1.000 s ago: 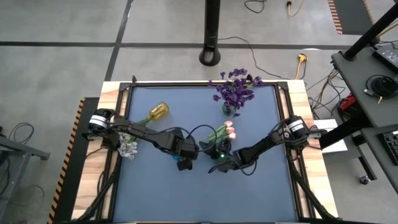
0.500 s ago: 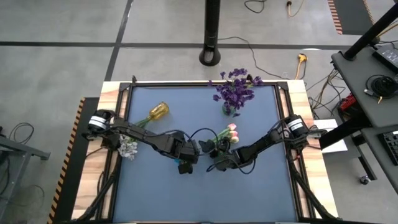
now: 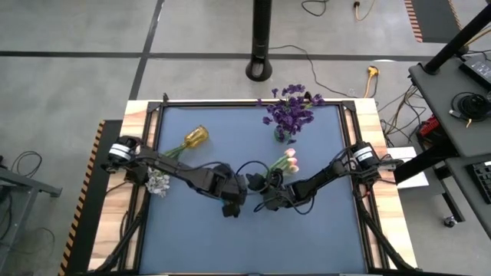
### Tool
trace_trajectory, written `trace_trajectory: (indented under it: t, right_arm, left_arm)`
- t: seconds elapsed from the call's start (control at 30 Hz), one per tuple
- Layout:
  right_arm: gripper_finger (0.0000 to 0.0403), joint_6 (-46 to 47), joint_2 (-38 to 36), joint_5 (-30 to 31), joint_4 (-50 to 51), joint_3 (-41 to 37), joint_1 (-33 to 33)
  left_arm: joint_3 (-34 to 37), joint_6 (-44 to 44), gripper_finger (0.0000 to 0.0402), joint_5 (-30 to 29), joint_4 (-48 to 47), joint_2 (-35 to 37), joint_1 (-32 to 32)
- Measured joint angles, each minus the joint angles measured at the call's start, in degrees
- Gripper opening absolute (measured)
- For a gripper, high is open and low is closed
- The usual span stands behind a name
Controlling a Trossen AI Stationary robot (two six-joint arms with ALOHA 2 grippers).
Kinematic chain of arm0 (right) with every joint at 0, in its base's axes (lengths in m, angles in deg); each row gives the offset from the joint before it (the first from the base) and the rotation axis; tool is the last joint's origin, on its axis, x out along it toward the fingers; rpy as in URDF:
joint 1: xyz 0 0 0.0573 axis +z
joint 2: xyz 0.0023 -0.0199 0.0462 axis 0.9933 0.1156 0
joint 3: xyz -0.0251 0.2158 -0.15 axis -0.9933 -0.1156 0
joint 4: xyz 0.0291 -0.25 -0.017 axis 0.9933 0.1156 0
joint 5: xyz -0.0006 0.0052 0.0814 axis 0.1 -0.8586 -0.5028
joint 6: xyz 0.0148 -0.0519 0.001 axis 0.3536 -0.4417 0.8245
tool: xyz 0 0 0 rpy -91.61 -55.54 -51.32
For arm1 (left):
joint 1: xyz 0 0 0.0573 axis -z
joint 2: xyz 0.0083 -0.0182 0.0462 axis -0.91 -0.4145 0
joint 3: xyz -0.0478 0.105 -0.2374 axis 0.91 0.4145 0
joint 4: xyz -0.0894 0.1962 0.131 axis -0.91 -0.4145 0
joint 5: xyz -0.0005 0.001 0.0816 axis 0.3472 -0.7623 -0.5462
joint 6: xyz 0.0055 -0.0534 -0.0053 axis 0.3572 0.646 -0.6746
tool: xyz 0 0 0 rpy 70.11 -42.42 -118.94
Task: Sort flowers into vase by color
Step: Put the blue vase with flowers on the table
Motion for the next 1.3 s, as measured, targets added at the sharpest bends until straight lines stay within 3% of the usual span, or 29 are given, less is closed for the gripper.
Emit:
trace_trajectory:
  t: [0.2,0.4,0.87,1.1,1.3]
  right_arm:
    - [0.0093,-2.9,0.0,0.5,-0.4,0.0,0.1]
    - [0.0068,-11.9,-1.2,4.6,-1.1,-0.3,1.6]
    - [0.0063,-24.1,-2.8,9.5,-1.1,2.5,5.0]
    - [0.0063,-27.8,-3.1,16.2,-1.6,2.6,8.2]
    - [0.0063,-38.4,-3.7,19.0,-1.6,5.6,9.8]
  left_arm:
    - [0.2,-1.0,0.0262,-3.2,0.6,0.0,1.3]
    - [1.4,-4.1,0.0262,-4.0,4.0,0.0,1.6]
    - [3.4,-8.8,0.0262,-4.5,13.0,0.7,2.1]
    - [3.5,-11.1,0.0262,-7.1,15.9,1.8,3.3]
    - [3.7,-15.1,0.0262,-5.1,19.8,2.7,3.6]
